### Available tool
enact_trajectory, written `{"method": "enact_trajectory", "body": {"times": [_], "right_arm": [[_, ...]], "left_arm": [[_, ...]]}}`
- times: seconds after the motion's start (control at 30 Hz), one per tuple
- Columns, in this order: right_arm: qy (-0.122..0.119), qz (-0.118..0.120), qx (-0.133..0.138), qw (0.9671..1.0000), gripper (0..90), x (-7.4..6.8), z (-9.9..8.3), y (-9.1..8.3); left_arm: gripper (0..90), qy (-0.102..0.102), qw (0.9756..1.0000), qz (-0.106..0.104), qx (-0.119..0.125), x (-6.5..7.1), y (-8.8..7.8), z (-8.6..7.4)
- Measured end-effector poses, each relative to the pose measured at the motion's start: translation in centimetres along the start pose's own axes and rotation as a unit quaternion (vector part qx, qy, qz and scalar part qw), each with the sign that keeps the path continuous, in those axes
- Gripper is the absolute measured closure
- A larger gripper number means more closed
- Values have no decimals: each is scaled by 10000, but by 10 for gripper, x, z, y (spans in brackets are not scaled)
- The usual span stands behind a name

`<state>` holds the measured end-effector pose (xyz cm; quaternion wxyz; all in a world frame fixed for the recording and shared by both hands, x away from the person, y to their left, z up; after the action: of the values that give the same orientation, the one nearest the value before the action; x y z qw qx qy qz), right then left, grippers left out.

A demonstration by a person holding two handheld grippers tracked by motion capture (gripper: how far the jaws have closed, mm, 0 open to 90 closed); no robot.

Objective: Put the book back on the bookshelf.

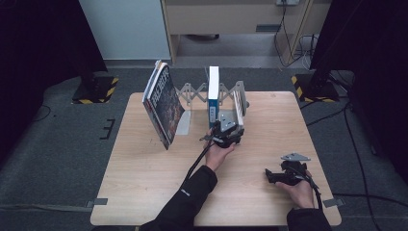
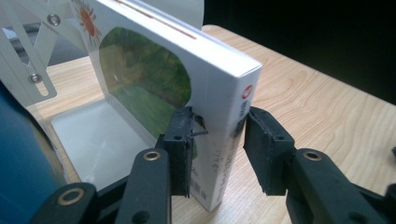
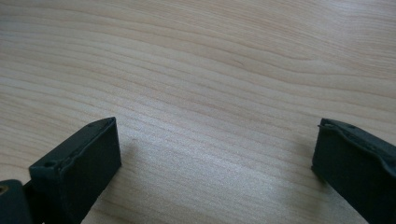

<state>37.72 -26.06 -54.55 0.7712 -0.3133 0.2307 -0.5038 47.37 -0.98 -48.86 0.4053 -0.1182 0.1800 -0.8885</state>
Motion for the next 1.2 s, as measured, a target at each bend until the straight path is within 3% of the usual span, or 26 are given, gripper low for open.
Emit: {"method": "enact_trajectory", "body": {"times": [0.2, 0.4, 0.5, 0.67, 0.73, 0.83, 1.0, 1.07, 1.2], "right_arm": [[-11, 4, 2, 10000, 10, 0, 0, 0], [-17, 11, 4, 10000, 10, 0, 0, 0], [11, 1, 8, 10000, 17, 0, 0, 0], [-9, 28, -53, 10000, 121, 0, 2, -4], [-66, 91, -131, 9999, 191, 0, 4, -6], [-83, 148, -103, 9998, 218, -1, 5, -9], [2, 162, 27, 9999, 219, -2, 7, -13], [4, 164, 65, 9998, 200, -2, 8, -15], [112, 183, 125, 9997, 168, -2, 9, -18]], "left_arm": [[573, 161, 9998, -129, -9, 3, -18, 1], [490, 240, 9991, -293, -184, 2, -42, -4], [449, 191, 9983, -390, -394, -1, -53, -12], [397, 217, 9968, -389, -667, -5, -66, -26], [368, 245, 9962, -377, -752, -9, -72, -29], [335, 159, 9950, -430, -891, -15, -83, -34], [289, 79, 9943, -449, -965, -28, -108, -48], [267, 144, 9940, -458, -983, -33, -118, -55], [235, 144, 9931, -337, -1115, -50, -142, -71]]}}
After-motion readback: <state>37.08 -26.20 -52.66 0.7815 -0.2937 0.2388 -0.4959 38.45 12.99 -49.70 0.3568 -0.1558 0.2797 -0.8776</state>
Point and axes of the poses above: each handheld gripper's, and its own axes: y roughly forward along the jaws, z roughly out of its top, x roughly to its right, the point moved 1 cm from there along y, roughly forward along the jaws, and after that the axes turned 3 degrees about z, right-handed, at the moved point
